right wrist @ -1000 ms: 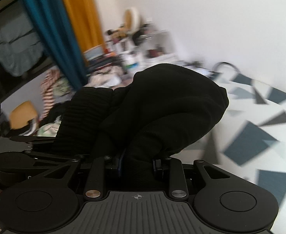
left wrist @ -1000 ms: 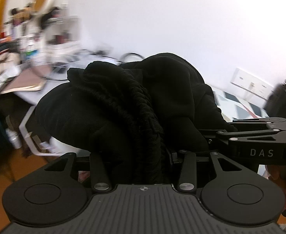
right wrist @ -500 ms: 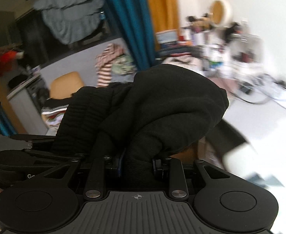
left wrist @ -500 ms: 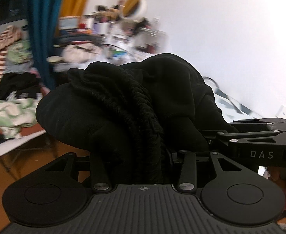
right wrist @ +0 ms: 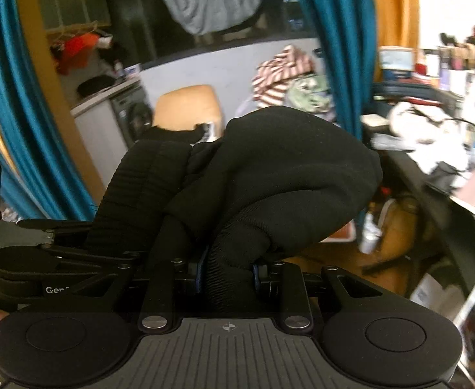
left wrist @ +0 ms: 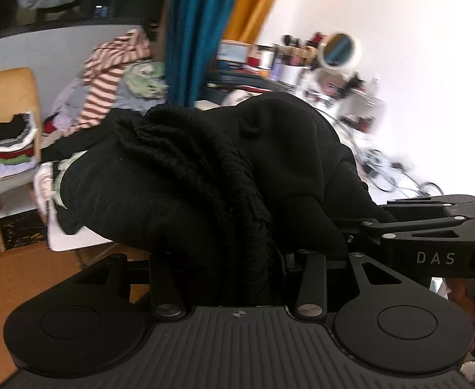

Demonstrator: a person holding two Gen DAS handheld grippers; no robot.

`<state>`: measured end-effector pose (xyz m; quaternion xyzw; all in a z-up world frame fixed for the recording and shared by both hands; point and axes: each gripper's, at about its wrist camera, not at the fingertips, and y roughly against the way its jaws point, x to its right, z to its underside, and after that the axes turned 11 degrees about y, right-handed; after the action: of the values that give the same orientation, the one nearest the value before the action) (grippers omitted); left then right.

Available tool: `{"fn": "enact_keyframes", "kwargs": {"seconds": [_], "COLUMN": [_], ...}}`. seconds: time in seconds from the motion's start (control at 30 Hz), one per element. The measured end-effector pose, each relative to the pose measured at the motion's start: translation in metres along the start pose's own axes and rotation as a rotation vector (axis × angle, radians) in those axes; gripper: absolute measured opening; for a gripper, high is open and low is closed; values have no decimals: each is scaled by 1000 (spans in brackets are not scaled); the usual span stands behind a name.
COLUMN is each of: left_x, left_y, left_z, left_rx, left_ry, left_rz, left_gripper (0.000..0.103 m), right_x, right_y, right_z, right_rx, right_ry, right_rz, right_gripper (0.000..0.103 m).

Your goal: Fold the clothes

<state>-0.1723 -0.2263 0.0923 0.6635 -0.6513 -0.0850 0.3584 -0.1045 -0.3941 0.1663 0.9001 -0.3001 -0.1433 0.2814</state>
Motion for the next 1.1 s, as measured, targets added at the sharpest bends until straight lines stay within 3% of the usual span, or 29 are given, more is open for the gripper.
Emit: {"fn": "enact_keyframes", "kwargs": {"seconds": [0.23, 0.57, 0.83, 1.1], "left_x": [-52, -115, -182, -302], "left_y": [-41, -122, -135, -127], "left_z": [-49, -143, -187, -222], "left_rx": [30, 106, 126, 111], "left_ry": [66, 191, 252, 291], "left_rz": [-101, -221, -316, -329], "left_gripper": [43, 43, 43, 43], "right_x": [45, 103, 80, -4], "right_y": [-98, -235, -319, -421], "right_z": [-59, -175, -223, -266], "right_rx": [-7, -38, -46, -71], "right_ry": [43, 174, 206, 206], "right_rz": [-110, -254, -348, -348], "right_gripper": [25, 25, 25, 25]}}
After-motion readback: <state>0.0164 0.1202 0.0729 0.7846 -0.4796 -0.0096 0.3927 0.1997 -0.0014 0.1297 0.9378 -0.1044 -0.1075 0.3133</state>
